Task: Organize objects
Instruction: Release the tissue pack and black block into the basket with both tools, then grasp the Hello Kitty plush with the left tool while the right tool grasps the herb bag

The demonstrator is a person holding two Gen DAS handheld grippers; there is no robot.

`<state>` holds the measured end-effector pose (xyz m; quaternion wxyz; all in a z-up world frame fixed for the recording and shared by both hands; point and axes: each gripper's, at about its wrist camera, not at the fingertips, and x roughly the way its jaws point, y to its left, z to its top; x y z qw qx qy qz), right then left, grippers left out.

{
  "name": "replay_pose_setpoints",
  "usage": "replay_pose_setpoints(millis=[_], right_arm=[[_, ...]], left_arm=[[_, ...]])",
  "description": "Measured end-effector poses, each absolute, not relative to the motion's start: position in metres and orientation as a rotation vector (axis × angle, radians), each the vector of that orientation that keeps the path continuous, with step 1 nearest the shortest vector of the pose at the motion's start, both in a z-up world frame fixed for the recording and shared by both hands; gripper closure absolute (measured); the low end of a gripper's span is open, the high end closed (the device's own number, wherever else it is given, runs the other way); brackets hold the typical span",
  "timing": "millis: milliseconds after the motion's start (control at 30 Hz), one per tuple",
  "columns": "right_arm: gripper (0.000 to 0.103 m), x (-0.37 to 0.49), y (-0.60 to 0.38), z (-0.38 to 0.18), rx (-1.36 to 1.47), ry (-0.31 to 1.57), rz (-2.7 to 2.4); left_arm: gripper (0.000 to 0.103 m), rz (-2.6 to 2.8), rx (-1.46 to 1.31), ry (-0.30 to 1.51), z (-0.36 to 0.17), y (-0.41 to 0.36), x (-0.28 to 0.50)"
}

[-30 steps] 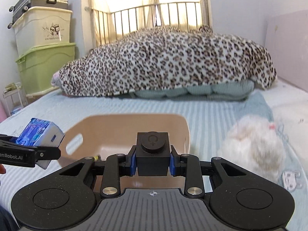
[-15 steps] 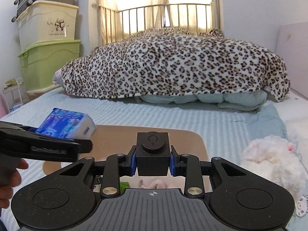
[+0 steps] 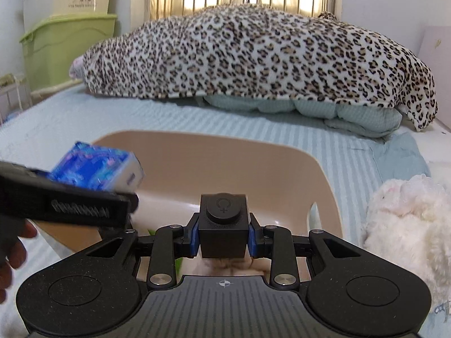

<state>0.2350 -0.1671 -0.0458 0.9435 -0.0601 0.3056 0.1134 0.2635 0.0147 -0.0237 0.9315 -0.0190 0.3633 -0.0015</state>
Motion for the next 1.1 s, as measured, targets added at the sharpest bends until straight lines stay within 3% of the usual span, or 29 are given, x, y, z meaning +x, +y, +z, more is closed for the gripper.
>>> replay_pose_setpoints(millis=[33,100,333,1100], right_arm=[[0.060,0.232,-0.167,-0.045,-0.126,0.614,0.234],[0.040,0.227,-0.168,-0.042,-0.123,0.599,0.231],[0.027,0.214,-0.176,-0.024,-0.090,0.573,0.226],[0.015,0.140,-0.229,-0.030,-0.069,0.636,0.142]], left_arm=[[0.008,0.000,-0.041,0.743,-0.023,0.015,0.263],[0.008,0.001,-0.027,0.733,-0.019,0.016,0.259],[0.003,-0.023,0.010,0.681,-0.004,0.015,0.244],[0.003,-0.121,0.010,0.727,0.003,0.017,0.174]])
